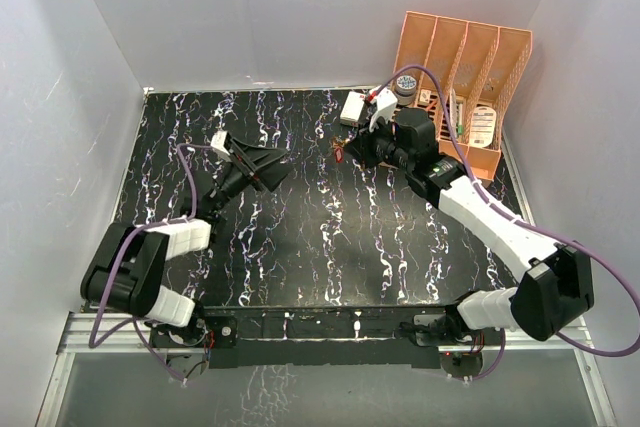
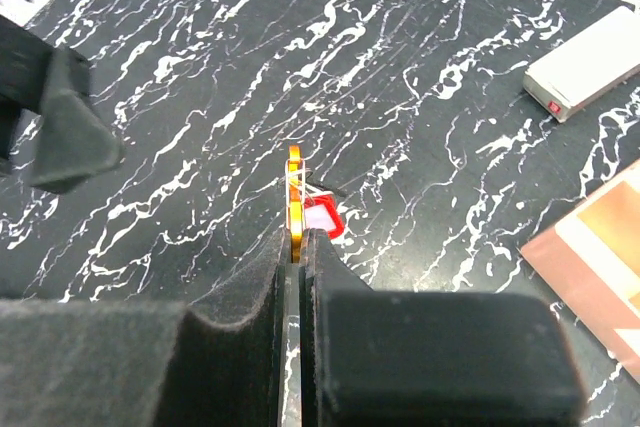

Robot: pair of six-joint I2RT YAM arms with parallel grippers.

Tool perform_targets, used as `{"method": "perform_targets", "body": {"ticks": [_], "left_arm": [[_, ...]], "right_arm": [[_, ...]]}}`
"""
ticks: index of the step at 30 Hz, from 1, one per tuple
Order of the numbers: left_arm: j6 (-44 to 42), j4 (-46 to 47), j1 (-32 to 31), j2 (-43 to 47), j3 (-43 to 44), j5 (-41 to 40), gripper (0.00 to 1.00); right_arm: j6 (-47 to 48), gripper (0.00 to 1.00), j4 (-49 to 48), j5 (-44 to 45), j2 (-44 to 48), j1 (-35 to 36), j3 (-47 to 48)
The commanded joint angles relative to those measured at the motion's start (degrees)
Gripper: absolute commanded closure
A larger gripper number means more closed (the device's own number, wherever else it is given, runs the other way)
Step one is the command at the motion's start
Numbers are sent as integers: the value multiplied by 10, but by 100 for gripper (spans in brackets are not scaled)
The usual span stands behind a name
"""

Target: Put the keys on the keyring

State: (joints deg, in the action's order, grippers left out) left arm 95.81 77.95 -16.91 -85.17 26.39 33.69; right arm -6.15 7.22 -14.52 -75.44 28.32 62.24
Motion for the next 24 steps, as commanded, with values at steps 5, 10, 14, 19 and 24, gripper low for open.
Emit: {"method": "perform_targets", "body": {"ticks": [5,10,14,19,24], "left_arm": [[-121,-220,31,154,6,-32,27],[-185,-343,35,214,28,-58,25],[-192,-365,36,223,31,-66,24],[-184,-353,37,214,26,-61,24],[-184,-355,40,217,26,-57,24]], "right_arm": [[-35,100,87,96,-4,-3,68],[-33,100,239,105,-87,-3,159],[-24,100,303,75,-131,-2,200],[-4,100,363,73,-176,8,257],[12,100,402,76,-206,19,299]]}}
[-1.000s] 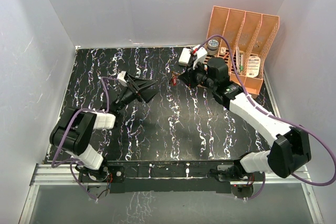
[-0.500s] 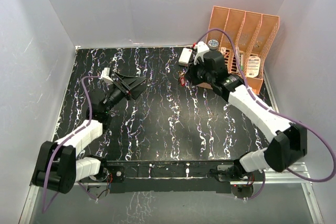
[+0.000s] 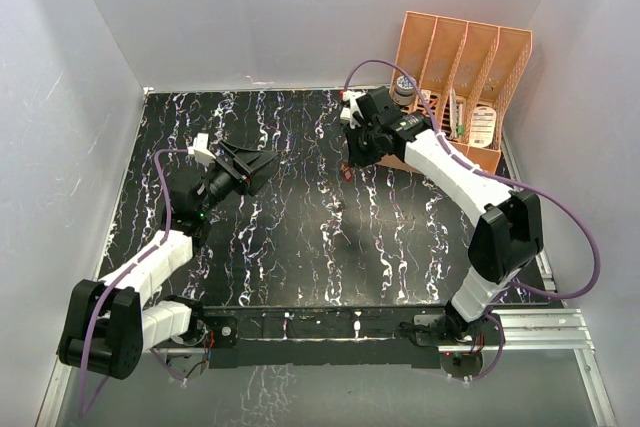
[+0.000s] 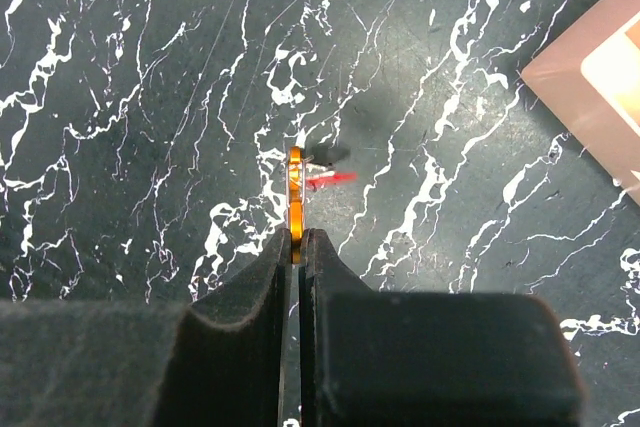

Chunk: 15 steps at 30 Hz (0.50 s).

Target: Put the keys on the keyring

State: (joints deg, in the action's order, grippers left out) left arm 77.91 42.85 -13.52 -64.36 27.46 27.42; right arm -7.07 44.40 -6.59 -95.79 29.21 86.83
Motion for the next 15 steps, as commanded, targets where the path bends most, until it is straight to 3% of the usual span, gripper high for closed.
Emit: {"method": "perform_targets", "body": {"ticks": [1,15], "left_arm": [[-5,-5,7,9,15,5,24],[-2,-4,11,13,12,7,24]], "right_arm": [[23,100,31,-3,-4,12,54],[28,100,38,0,-8,20,63]]}}
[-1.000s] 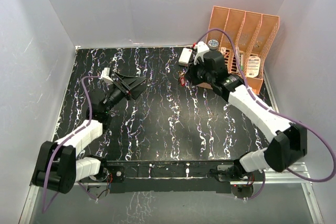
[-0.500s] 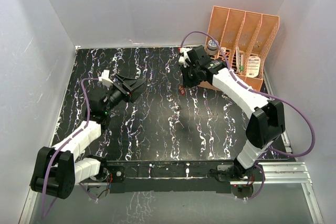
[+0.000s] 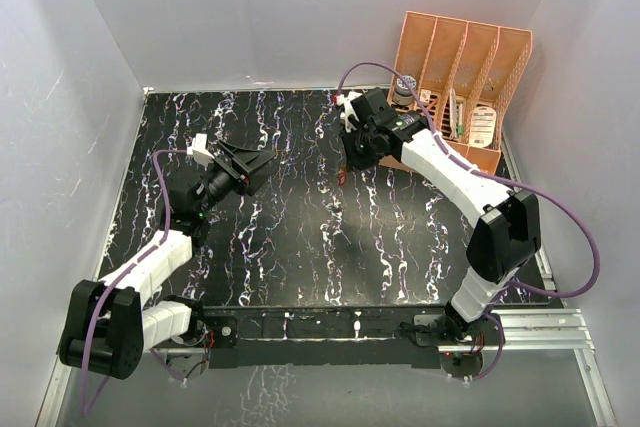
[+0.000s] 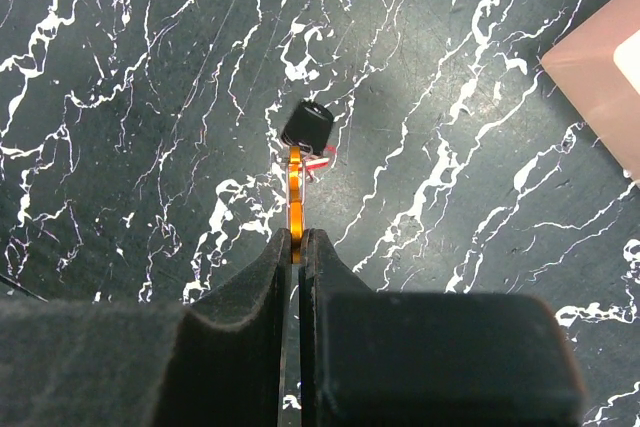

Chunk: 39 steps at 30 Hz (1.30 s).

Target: Put the keys on the keyring

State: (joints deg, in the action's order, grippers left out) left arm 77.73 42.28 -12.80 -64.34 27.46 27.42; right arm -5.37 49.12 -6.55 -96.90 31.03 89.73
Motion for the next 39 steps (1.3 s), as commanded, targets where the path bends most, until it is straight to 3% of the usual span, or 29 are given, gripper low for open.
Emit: {"method": "perform_targets", "body": {"ticks": [1,14,26,39], "left_arm": [[0,1,5,13,11,7,24],[6,-2,6,20,5,-2,24],[30,-81,49,113,-45,-66,23],[52,-66,66,113,-65,-58,22]], "right_arm": [[11,100,-10,0,4,2,34],[9,100,-23,-14,-4,7,29],[-23,100,-136,-171,-81,60,-6],[-44,100,-180,-164,-134,96,-10]]}}
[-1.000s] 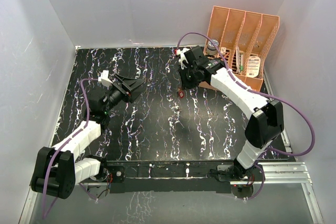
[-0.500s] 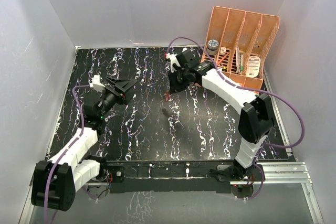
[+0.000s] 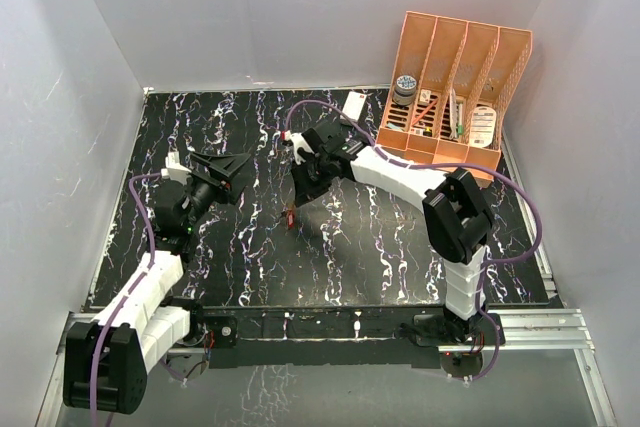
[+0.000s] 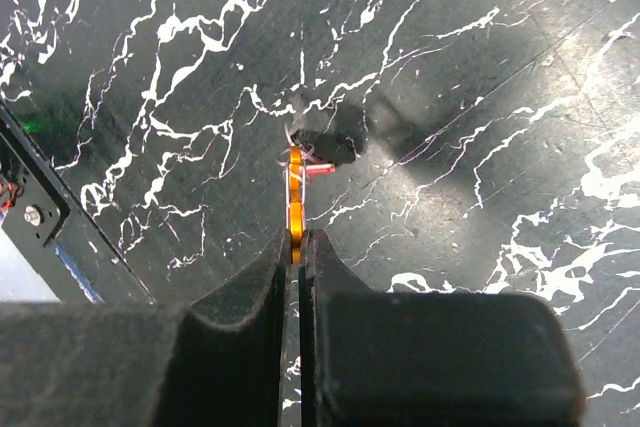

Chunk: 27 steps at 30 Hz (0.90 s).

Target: Put the keys on the keyring

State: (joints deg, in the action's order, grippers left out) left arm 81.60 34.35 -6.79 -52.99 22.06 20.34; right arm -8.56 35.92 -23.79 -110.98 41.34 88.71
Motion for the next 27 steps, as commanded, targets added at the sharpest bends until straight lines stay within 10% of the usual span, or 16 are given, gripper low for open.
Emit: {"method": "perform_targets", "body": {"ticks": [1,23,27], "left_arm": [[13,15,7,-1,-11,14,22],[13,17,10,-7,-10,22,22],[13,16,11,-7,-11,21,22]], "right_arm": [[-13,100,-47,14,5,-8,0],[-52,100,-117,27,-1,-68,-53],[-59,84,-122,36,1,-86,-61]]}}
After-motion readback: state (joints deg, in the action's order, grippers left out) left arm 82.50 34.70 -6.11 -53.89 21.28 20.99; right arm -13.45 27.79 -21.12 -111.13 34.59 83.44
